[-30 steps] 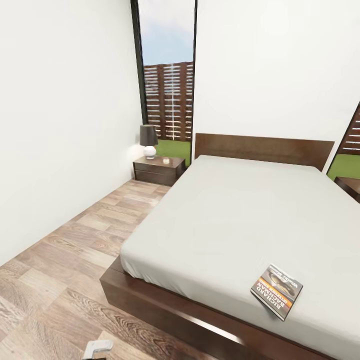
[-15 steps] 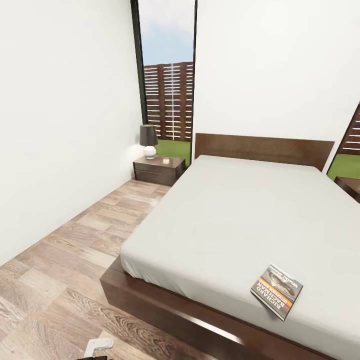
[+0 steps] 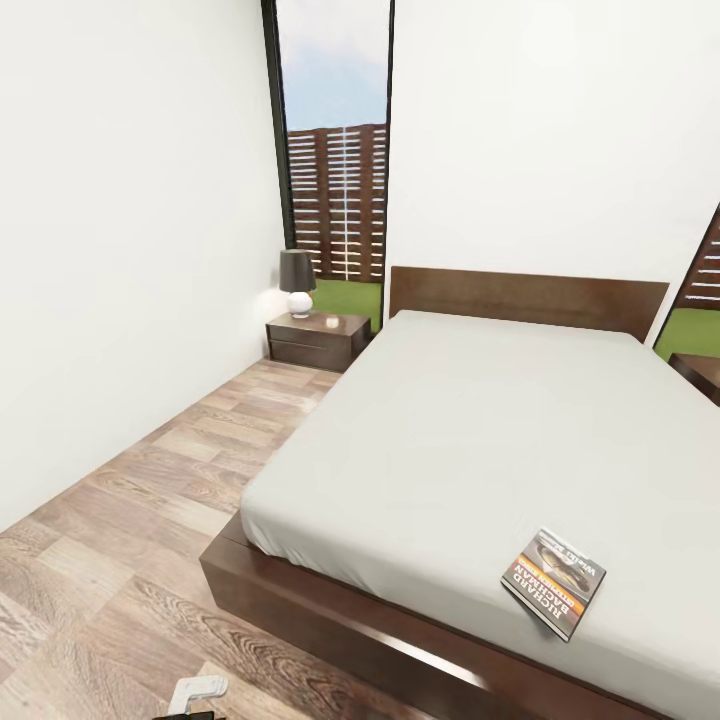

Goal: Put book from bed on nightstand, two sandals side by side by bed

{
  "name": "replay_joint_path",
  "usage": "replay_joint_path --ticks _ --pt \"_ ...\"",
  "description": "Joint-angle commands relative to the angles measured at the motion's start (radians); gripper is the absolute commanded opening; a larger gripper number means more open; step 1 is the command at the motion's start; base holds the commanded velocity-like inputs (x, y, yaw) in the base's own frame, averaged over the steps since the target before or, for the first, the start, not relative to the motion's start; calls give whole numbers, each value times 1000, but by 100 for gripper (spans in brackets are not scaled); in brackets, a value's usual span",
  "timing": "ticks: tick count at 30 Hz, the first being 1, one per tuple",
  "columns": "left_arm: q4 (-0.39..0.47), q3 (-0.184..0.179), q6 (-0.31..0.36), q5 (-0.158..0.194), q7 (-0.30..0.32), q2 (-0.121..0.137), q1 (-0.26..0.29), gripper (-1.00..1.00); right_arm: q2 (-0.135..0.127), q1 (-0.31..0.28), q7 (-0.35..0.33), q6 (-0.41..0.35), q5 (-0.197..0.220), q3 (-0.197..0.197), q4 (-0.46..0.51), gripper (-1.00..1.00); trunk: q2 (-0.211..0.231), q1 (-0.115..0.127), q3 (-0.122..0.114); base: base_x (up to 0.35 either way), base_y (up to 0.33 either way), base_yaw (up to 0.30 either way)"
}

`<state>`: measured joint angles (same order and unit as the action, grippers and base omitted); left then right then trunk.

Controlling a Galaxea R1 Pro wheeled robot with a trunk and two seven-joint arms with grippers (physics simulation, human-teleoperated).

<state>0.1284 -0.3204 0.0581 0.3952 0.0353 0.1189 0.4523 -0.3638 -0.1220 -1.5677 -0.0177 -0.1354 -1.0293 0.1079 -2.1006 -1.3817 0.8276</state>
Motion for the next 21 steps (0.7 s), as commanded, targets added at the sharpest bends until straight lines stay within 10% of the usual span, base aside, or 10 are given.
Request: replay_joint_path --ticks 1,21 --pt "2 -8 5 10 1 1 0 100 0 -1 -3 -2 -10 -9 0 100 0 0 1 0 0 0" --pt "2 -8 5 9 3 1 0 100 5 -1 -3 -34 -11 -7 -1 100 0 0 1 0 0 0"
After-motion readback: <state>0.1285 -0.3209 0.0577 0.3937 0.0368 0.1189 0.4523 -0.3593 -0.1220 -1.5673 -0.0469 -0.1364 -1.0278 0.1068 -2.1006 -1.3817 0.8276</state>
